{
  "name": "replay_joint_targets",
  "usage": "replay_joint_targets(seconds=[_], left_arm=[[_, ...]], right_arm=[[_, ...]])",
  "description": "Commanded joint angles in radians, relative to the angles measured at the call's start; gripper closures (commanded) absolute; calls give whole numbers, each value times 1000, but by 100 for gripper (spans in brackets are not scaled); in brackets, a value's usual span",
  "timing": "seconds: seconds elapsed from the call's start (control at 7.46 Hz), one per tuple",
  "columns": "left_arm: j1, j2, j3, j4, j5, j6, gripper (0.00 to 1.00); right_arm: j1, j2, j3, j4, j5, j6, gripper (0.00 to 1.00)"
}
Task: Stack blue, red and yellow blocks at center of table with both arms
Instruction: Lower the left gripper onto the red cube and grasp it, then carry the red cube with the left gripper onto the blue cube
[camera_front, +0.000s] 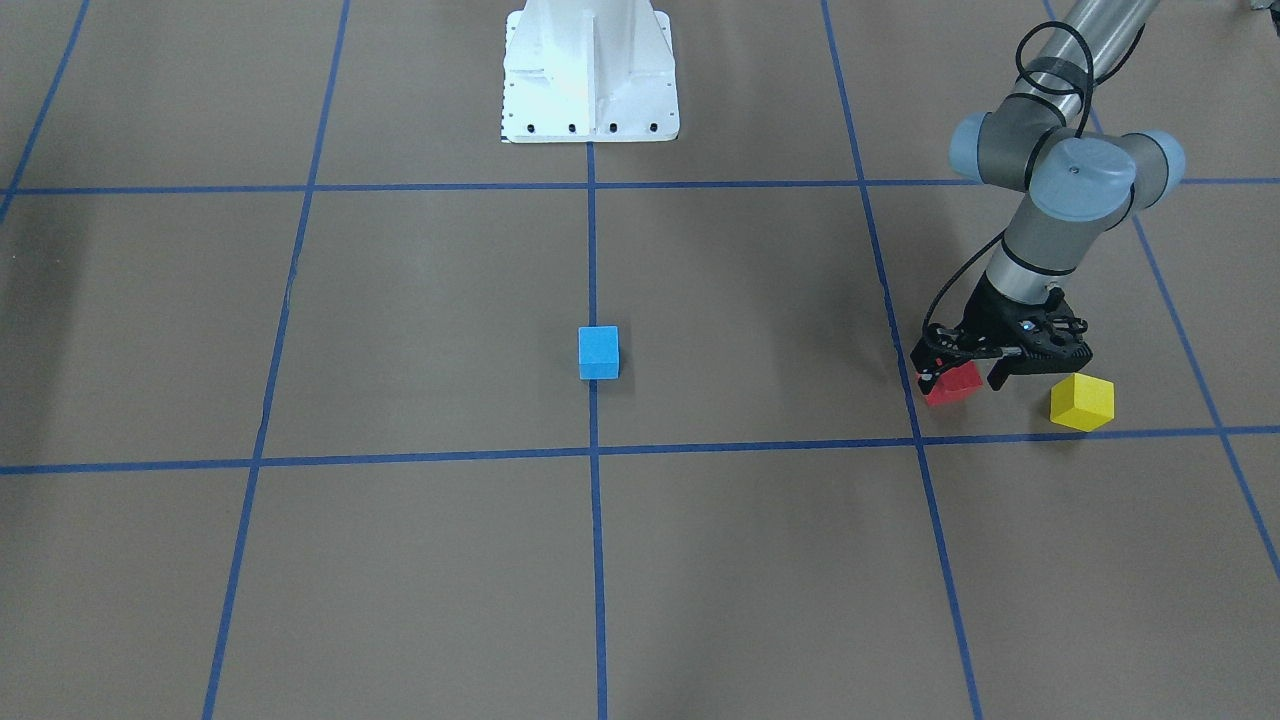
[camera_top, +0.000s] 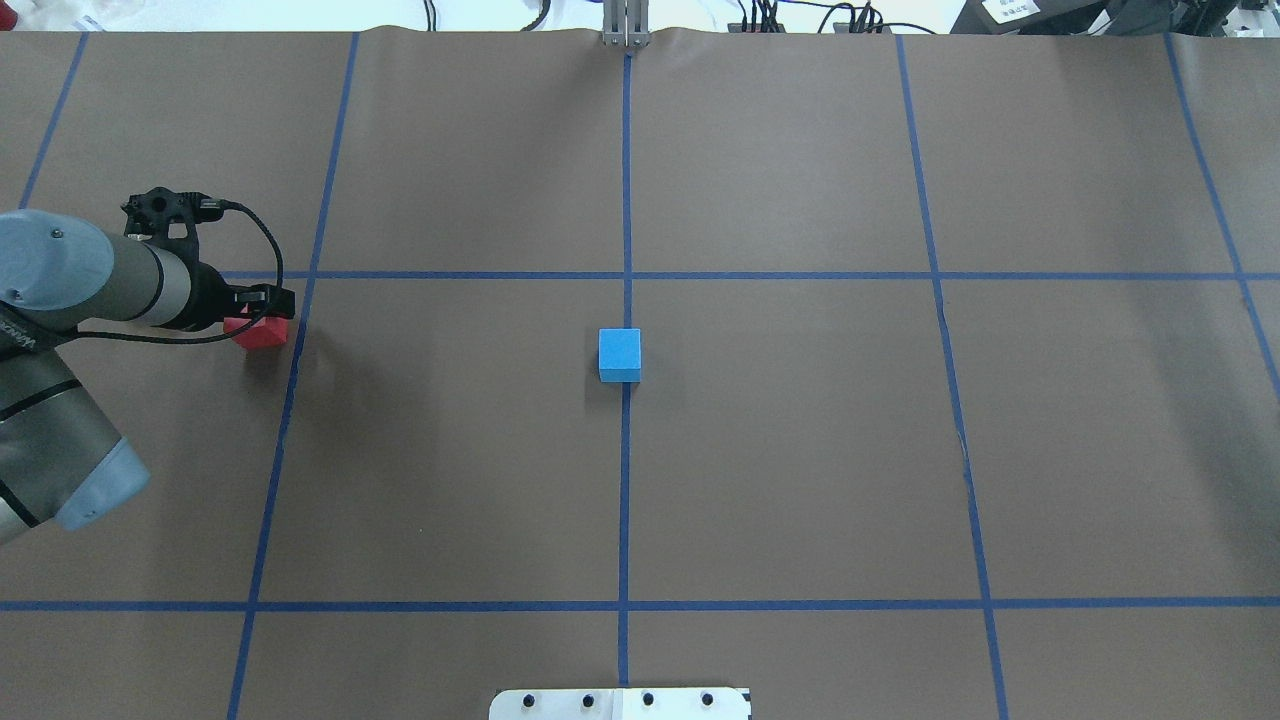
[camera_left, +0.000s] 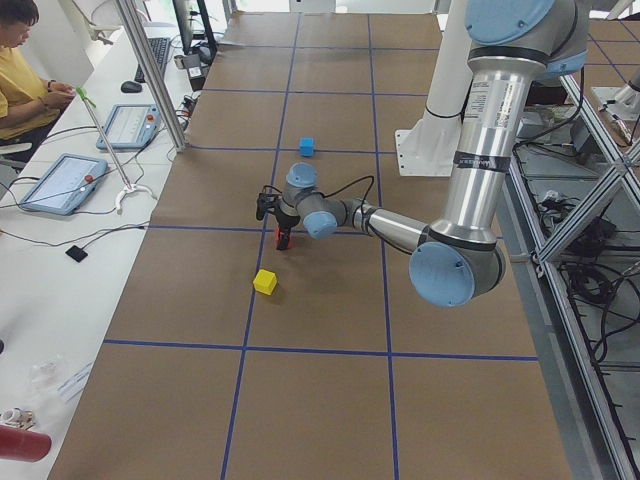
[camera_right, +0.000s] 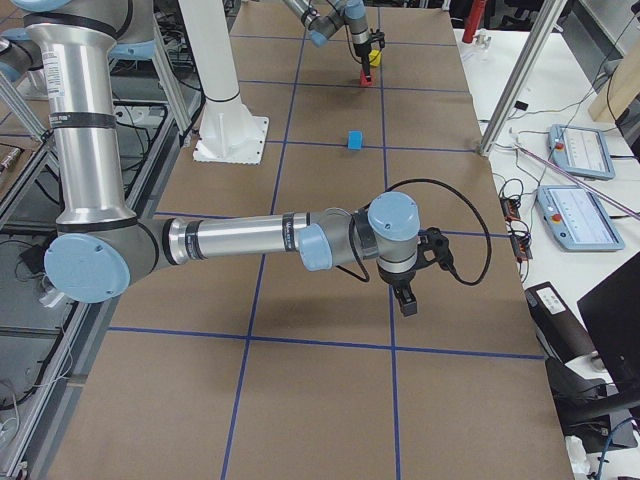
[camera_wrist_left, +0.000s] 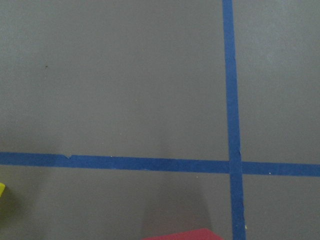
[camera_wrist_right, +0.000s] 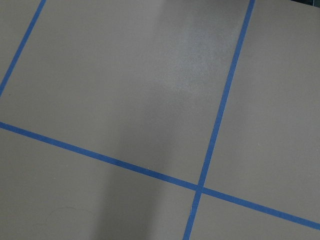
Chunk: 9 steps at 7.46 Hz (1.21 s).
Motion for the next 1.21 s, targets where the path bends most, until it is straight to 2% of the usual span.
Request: replay_joint_targets(seconds=[0.0,0.13,0.27,0.4,0.54,0.8,0.94,1.07], left_arm=[[11,5,0,3,10,25,100],[6,5,-16,6,6,60,100],[5,-8,-71,94,-8,68,100],[2,-45,-176,286,-34,121,100],[2,-130,-267,484,-36,152,100],[34,-421,-250,767,-40,143,100],[70,-535,-190,806,-40,110,100],[118,-643,-90,804,-37,26,100]], right_arm=[[0,1,1,-1,-1,1,0],[0,0,-2,-1,-1,1,0],[0,-2,-2,-1,-3,0,0],[0,-6,1,-1,-6,6,0],[0,-6,-2,-1,-7,38,0],[0,-8,-7,-1,-14,40,0],[0,-8,-7,-1,-14,41,0],[0,-8,-10,-1,-17,49,0]])
